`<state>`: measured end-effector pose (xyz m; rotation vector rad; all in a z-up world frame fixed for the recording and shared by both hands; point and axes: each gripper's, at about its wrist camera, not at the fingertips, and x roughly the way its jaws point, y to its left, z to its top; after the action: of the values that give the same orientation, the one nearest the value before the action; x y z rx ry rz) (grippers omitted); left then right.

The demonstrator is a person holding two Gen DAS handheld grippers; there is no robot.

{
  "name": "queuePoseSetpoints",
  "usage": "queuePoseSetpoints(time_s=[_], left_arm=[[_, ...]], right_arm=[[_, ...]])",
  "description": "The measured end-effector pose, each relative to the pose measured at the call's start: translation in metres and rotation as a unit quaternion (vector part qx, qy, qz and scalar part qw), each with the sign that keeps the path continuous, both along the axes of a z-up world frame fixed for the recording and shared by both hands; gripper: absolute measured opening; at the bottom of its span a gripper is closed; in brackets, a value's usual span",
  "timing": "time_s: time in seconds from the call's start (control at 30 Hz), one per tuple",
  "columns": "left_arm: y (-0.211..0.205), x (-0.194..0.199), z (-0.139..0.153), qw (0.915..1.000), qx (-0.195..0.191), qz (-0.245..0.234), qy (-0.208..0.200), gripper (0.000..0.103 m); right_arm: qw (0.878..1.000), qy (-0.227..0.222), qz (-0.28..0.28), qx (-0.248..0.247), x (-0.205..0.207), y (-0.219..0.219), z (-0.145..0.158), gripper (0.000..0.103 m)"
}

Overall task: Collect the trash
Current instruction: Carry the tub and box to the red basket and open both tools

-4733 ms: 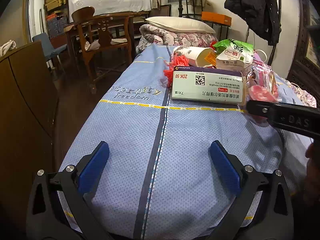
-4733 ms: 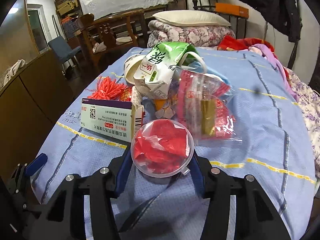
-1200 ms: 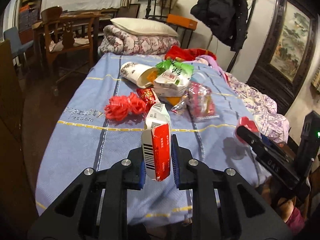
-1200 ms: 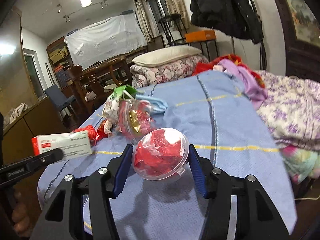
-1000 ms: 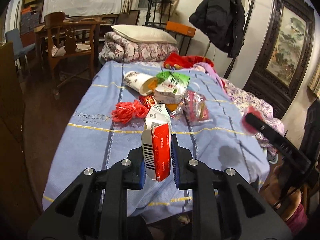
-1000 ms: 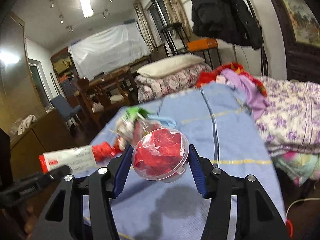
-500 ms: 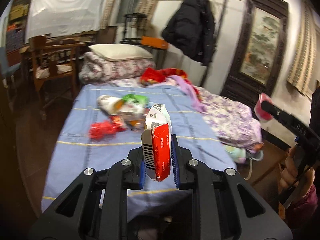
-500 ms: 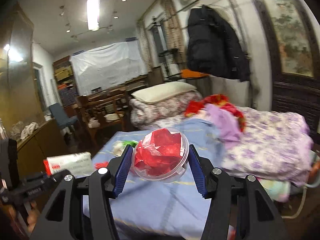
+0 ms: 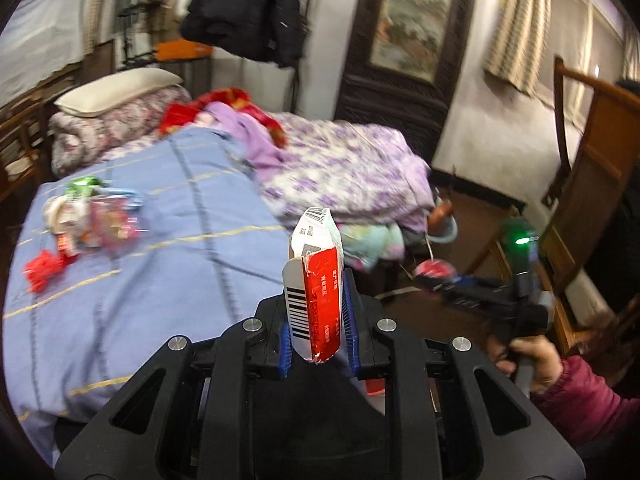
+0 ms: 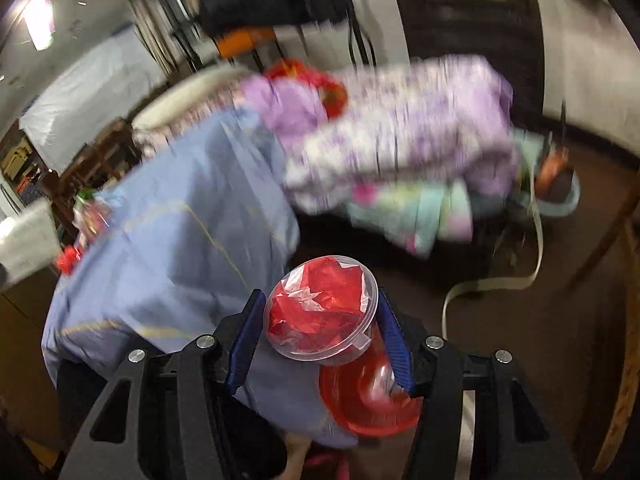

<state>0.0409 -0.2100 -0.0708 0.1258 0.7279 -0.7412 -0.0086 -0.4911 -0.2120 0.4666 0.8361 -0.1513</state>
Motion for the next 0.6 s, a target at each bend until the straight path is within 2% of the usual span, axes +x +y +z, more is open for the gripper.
queuePoseSetpoints(time_s=[0.03,0.07,0.1,0.17,0.3,0.43,0.6], left_arm=[[-0.014,0.002,-0.006,0.9999,0.009,-0.011,0.008,0.022],[-0.022,0.004,-0.01,0.9996,0.015,-0.018,0.013,0.022],[-0.03,0.005,-0.013,0.9993,0.02,-0.025,0.019,0.022],[-0.049,0.008,-0.023,0.9981,0.034,-0.042,0.031,0.022],[-0.08,0.01,-0.04,0.9951,0.056,-0.067,0.045,0.022],[-0.12,0.01,-0.062,0.9892,0.084,-0.102,0.065,0.023],[-0.163,0.006,-0.083,0.9788,0.112,-0.142,0.095,0.024]], right_arm=[[1.0,0.019,0.002,0.009,0.002,-0.003,-0.016,0.059],[0.999,0.03,0.001,0.012,0.004,-0.005,-0.025,0.068],[0.999,0.038,-0.008,0.017,0.002,-0.011,-0.035,0.072],[0.999,0.031,-0.017,0.027,-0.003,-0.012,-0.038,0.075],[0.999,-0.005,-0.043,-0.014,-0.014,-0.025,-0.017,0.076],[0.993,-0.055,-0.083,-0.062,-0.031,-0.041,0.01,0.081],[0.988,-0.085,-0.111,-0.07,-0.048,-0.061,0.024,0.083]])
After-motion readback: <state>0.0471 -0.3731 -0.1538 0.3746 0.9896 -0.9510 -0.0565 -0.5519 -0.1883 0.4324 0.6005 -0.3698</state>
